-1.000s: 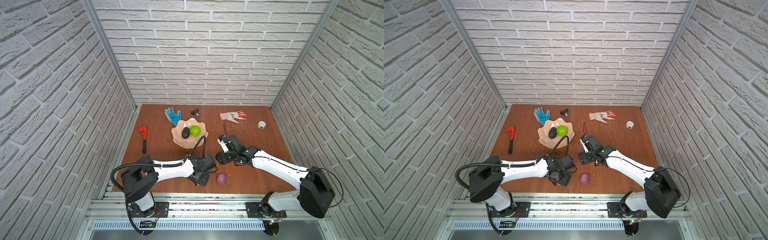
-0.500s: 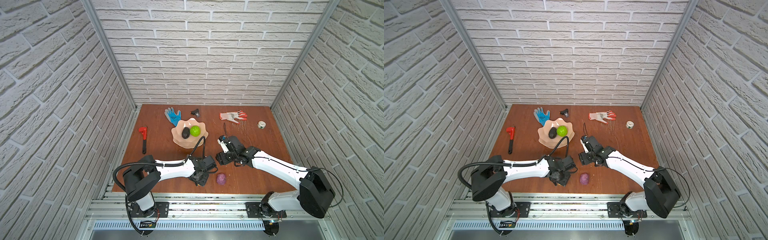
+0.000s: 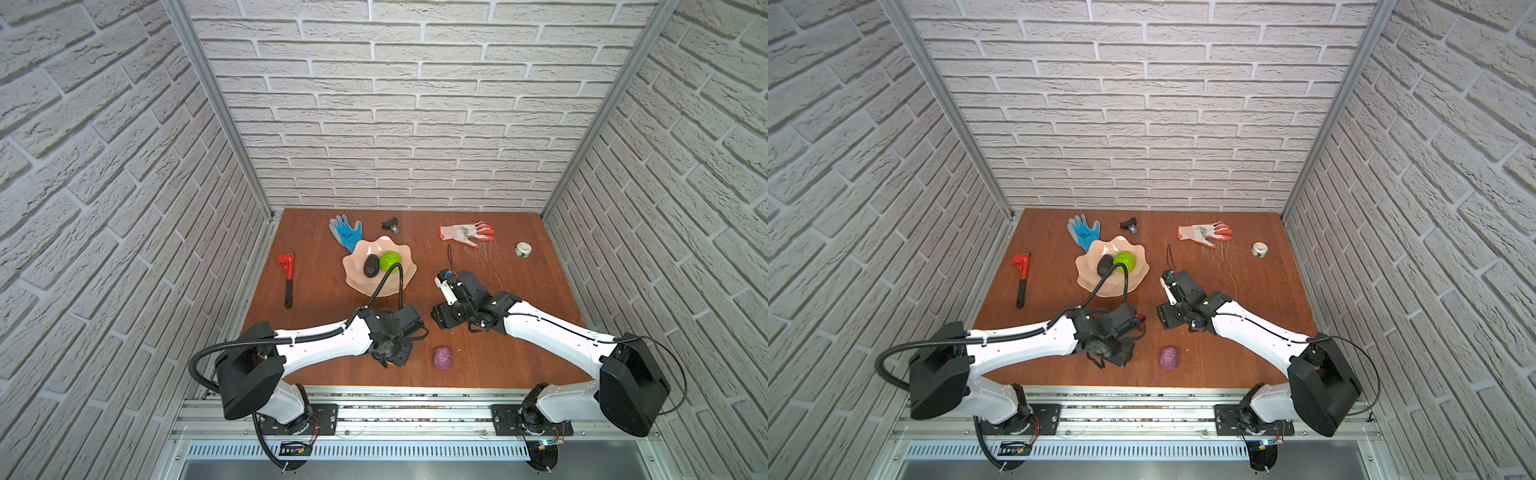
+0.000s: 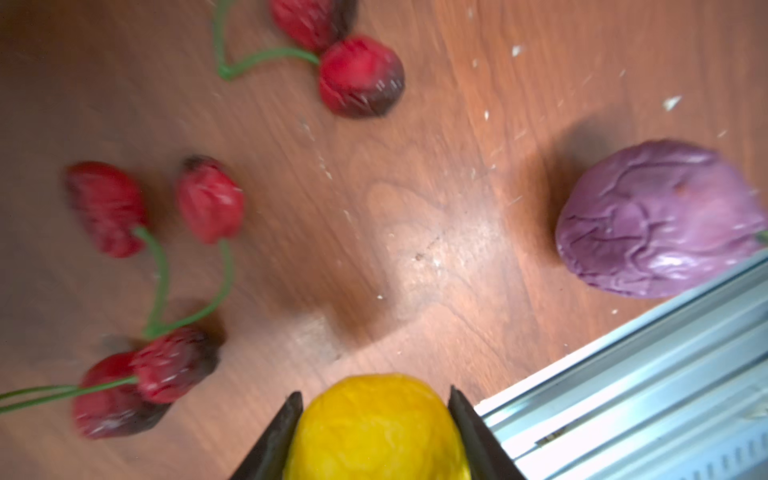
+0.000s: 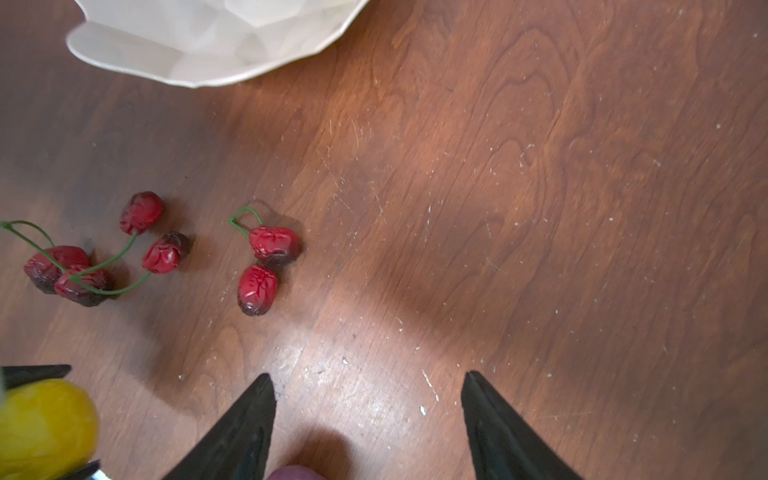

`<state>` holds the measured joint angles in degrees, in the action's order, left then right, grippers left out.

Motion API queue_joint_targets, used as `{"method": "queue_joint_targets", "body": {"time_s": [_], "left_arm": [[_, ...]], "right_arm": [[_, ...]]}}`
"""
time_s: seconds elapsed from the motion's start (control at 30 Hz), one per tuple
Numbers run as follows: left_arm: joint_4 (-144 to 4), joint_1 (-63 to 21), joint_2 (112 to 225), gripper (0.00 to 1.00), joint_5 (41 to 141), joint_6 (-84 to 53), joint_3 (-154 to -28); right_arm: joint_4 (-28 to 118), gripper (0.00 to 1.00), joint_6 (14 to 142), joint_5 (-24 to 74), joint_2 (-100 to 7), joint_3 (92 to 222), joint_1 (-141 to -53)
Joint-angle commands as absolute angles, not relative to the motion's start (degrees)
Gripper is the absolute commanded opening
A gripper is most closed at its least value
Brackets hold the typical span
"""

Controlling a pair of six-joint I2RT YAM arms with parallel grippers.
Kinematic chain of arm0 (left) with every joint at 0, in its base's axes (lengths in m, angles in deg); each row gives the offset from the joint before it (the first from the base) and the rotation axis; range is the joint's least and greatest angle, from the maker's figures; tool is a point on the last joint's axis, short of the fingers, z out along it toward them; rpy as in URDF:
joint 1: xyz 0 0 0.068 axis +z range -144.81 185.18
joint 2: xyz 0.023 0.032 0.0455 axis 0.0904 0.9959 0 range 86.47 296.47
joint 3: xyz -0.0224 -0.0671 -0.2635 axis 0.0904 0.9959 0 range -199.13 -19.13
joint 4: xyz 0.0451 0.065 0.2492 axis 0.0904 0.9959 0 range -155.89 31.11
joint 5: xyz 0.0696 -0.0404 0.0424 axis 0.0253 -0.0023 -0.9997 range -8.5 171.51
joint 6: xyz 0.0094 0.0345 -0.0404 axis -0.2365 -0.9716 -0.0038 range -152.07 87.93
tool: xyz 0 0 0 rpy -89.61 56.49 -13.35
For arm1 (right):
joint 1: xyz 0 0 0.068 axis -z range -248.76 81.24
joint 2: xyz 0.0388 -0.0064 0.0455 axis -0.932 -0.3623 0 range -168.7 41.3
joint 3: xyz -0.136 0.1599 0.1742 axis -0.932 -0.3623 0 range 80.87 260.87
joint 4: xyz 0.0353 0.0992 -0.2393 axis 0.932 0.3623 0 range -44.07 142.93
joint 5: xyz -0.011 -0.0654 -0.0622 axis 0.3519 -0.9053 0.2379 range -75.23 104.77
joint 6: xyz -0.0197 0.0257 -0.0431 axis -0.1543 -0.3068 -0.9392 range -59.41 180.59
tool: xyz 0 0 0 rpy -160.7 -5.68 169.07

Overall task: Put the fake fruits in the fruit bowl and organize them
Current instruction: 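Lift the yellow pear with the left gripper and carry it over the bowl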

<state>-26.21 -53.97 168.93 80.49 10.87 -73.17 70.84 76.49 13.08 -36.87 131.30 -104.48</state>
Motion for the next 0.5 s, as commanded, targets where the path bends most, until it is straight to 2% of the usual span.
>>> {"method": "queue_joint_targets", "body": {"time_s": [0.0, 0.23, 0.33, 0.47], "left_arm": [[-21.6, -50.1, 164.9, 0.43, 81.1, 8.4, -76.0], [-18.6, -34.5, 161.3, 0.44, 84.7, 1.9, -81.9], [-18.3, -27.7, 163.7, 0.44, 85.3, -1.2, -85.2], [-19.1, -22.6, 169.4, 0.44, 85.3, -5.1, -89.9]], "right_arm": [[70.4, 0.73, 76.5, 12.6, -35.2, 133.8, -104.5], [69.9, 0.73, 76.3, 13.1, -35.0, 135.6, -104.5], [68.8, 0.73, 76.7, 13.8, -35.3, 135.9, -104.5], [66.9, 0.73, 77.4, 14.9, -35.3, 135.7, -104.5]]}}
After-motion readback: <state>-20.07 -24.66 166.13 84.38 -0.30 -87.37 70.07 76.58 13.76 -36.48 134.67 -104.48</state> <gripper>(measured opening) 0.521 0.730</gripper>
